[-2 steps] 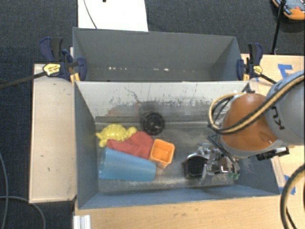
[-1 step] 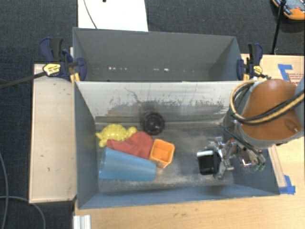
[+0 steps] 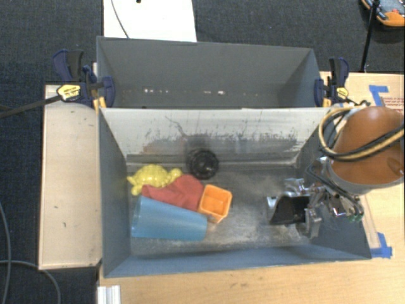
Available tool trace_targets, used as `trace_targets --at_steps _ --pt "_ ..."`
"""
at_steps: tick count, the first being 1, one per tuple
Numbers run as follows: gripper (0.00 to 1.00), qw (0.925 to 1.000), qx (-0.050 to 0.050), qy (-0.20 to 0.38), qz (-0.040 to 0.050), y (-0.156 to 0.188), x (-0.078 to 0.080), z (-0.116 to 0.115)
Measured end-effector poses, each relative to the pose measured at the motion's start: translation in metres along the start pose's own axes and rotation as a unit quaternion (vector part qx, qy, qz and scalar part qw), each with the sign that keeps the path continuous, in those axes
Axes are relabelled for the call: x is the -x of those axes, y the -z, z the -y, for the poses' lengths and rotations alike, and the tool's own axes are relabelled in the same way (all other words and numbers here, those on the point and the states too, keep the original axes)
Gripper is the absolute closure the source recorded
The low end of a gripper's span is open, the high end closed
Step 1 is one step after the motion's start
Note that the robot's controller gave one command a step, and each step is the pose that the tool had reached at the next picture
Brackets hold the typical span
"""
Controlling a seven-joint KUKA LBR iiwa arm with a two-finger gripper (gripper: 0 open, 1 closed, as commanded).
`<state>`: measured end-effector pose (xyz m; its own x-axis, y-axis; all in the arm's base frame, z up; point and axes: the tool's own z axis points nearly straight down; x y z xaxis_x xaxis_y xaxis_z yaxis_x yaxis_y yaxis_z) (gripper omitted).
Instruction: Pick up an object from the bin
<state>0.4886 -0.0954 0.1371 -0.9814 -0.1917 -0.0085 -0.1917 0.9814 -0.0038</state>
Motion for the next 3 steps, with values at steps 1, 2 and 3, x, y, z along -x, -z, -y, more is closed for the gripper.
trace_targets --at_steps 1,2,3 --pt "1.00 1.0000 -0.004 0.000 0.0020 0.0020 0.0024 0.0048" --pt "1.00 1.0000 -0.007 0.003 -0.0003 0.0002 0.0090 -0.0013" --pt "1.00 1.0000 -0.009 0.001 0.0010 0.0001 0.0086 0.0003"
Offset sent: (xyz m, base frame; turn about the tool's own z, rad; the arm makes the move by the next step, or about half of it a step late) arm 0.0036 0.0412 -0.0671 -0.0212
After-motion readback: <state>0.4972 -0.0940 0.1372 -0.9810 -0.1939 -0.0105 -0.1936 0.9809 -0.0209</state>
